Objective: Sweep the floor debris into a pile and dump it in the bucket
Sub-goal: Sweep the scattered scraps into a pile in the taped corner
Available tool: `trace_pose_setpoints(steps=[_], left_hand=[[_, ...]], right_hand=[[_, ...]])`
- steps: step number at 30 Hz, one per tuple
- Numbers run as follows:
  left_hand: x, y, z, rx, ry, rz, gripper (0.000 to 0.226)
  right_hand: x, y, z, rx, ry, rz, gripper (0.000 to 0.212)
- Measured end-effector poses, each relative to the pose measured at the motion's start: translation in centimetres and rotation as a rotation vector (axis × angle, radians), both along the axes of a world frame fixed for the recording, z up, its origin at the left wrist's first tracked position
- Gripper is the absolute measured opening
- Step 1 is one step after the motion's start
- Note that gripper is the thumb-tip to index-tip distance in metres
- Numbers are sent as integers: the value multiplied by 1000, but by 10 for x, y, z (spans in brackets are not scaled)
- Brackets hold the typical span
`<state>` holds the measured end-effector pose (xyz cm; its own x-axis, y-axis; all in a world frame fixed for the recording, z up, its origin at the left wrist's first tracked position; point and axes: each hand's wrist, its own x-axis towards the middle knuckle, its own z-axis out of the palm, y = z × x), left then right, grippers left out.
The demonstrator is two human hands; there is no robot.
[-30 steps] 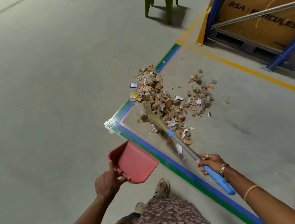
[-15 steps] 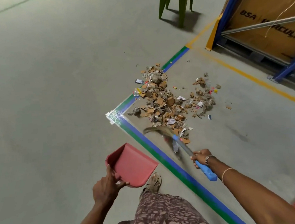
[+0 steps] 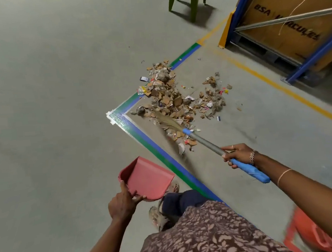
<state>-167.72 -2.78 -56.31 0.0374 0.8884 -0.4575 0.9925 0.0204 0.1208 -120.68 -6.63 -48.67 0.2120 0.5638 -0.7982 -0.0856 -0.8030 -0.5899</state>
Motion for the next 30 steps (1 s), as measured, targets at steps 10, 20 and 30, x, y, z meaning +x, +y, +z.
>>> trace_pose_setpoints(steps=[10,20,30], left_hand=[[58,-49,-14,-26,31,17,115],[171,-79,-17,1,88,120,114],[241,-110,-4,16,117,168,115]], right_hand=[[36,-63,-52,-302,-39,245,21],[131,-7,-107,-198,-240,279,16],[234,19,-51,58,-183,157,54]])
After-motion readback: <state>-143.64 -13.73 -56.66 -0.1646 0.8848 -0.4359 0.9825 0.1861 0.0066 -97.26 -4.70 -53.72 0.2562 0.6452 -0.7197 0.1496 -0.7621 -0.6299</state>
